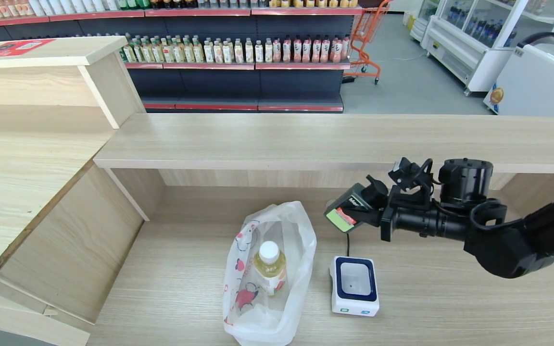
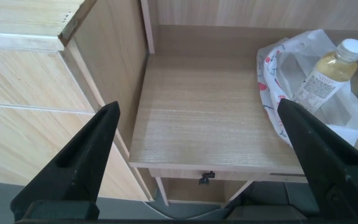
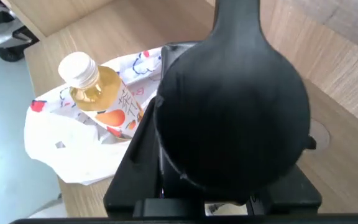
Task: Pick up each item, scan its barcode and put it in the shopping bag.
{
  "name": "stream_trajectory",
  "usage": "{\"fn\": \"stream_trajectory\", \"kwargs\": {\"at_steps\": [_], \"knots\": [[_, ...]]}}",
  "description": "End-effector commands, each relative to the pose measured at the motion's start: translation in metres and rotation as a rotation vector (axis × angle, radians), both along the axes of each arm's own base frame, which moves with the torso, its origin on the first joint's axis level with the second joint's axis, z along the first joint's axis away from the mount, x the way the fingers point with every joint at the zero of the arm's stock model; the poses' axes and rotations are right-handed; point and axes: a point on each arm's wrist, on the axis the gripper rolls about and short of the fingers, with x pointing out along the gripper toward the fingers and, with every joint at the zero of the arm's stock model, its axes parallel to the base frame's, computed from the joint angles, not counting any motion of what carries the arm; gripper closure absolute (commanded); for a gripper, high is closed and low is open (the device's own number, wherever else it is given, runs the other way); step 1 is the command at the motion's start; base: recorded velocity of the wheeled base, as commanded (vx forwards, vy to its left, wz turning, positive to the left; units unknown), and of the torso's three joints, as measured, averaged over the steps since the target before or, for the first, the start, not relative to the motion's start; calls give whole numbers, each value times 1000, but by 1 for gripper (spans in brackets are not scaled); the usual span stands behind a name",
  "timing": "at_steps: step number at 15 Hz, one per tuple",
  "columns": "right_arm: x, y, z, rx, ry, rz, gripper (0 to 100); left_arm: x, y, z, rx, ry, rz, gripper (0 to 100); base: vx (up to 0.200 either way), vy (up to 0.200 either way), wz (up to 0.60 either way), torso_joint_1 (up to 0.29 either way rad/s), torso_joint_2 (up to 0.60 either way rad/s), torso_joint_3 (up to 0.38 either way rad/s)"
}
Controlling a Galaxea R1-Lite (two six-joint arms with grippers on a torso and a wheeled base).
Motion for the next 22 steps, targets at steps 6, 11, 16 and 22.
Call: {"fn": "stream_trajectory", "kwargs": {"at_steps": [6, 11, 16, 22], "knots": [[36, 77, -74, -13, 27, 154, 100, 0, 0, 0, 0, -1, 0, 0, 0, 0, 0, 0, 0, 0], [59, 99, -106, -18, 24, 175, 100, 0, 0, 0, 0, -1, 0, 0, 0, 0, 0, 0, 0, 0], [68, 112, -134, -64, 8, 113, 100, 0, 0, 0, 0, -1, 0, 0, 0, 0, 0, 0, 0, 0], [68, 129, -140, -65, -7, 142, 0, 0, 0, 0, 0, 1, 0, 0, 0, 0, 0, 0, 0, 0]]}}
